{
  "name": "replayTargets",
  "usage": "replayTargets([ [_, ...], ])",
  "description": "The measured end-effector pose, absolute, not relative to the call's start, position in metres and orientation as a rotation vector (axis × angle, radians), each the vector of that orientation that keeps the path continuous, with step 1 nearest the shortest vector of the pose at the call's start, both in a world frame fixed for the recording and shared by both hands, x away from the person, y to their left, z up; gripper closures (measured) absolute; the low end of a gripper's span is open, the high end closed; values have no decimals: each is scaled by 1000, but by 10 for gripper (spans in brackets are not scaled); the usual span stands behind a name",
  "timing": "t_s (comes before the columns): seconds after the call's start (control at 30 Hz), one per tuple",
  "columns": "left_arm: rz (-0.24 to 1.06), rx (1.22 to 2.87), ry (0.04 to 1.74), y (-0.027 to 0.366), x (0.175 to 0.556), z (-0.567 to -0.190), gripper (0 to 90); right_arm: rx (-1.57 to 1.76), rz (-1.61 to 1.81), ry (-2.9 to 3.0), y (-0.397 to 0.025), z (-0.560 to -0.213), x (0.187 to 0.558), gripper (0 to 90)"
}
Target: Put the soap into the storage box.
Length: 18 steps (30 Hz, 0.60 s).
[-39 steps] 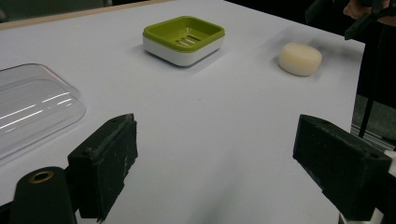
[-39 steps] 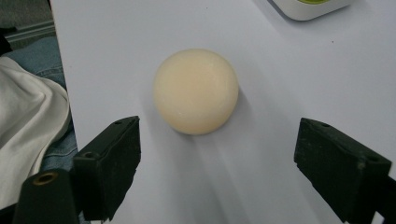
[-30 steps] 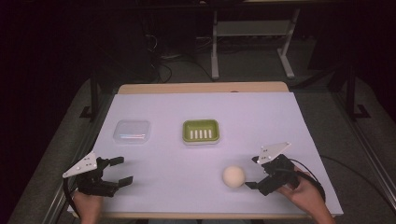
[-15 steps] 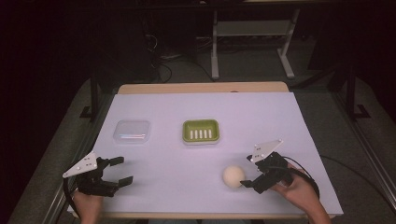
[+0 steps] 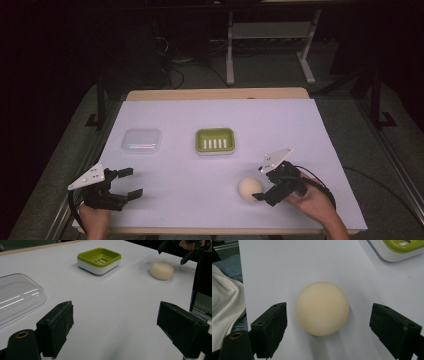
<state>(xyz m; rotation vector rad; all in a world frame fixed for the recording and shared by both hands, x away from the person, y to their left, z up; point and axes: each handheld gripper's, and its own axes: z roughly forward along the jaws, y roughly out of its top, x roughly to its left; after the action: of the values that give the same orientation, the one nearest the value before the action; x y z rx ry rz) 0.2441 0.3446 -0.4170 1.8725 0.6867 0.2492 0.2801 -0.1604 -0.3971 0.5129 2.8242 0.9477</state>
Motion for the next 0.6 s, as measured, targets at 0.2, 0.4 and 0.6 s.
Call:
replayTargets([
  [0.2,247,1871,692,344,245,-417,132,514,904,2846,-155,-401,283,138],
  [0.4,249,1873,695,345,244,-417,132,502,890,2873,-147,-407,286,138],
  [0.6,251,1874,688,345,245,-417,132,500,876,2889,-142,-412,288,138],
])
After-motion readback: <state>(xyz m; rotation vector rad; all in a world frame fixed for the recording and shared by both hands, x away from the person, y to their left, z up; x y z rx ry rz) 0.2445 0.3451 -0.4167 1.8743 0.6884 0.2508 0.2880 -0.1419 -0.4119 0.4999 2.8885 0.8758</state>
